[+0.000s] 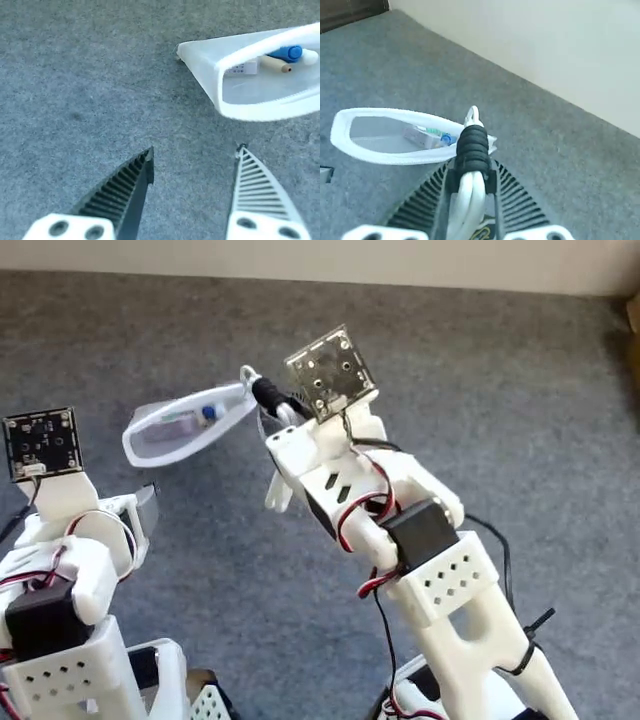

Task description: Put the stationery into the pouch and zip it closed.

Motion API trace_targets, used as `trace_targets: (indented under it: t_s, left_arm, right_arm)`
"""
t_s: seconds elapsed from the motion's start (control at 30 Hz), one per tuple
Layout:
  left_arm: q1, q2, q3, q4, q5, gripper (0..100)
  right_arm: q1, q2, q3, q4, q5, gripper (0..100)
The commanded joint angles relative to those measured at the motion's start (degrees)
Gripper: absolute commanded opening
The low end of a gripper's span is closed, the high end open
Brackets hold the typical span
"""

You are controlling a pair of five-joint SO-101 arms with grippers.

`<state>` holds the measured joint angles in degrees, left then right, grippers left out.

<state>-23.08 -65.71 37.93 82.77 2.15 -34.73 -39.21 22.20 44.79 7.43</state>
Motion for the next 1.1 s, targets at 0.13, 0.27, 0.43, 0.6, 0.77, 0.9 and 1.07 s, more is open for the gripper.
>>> trace_targets:
  t_s: [0.13,0.27,0.43,0.6,0.77,0.9,1.07]
  left_arm:
    - [5.1,-0.2,-2.7,0.4,-0.9,25]
    - [8.9,-0.2,-2.6,1.8,-1.0,25]
    - [8.5,0.0,1.6,-0.1,-1.0,25]
    - [4.9,0.0,8.4,-10.6,-0.6,25]
    - [2.8,0.0,11.5,-18.0,1.4,25]
    - [0.9,-0.1,12.1,-21.7,5.2,25]
    - [1.0,0.3,12.3,-26.5,8.8,25]
  right_arm:
    - [-2.2,-2.7,-9.5,-1.9,0.6,0.4]
    - [-3.6,0.1,-12.4,-1.1,0.6,0.4]
    - [-4.9,5.1,-18.8,6.1,0.6,0.4]
    - [-7.3,8.4,-28.9,17.5,0.6,0.4]
    - [-7.3,10.8,-37.3,25.3,0.4,0.4]
    - [-8.0,13.5,-42.8,30.8,0.4,0.4]
    - [-11.7,14.9,-48.4,38.8,0.4,0.4]
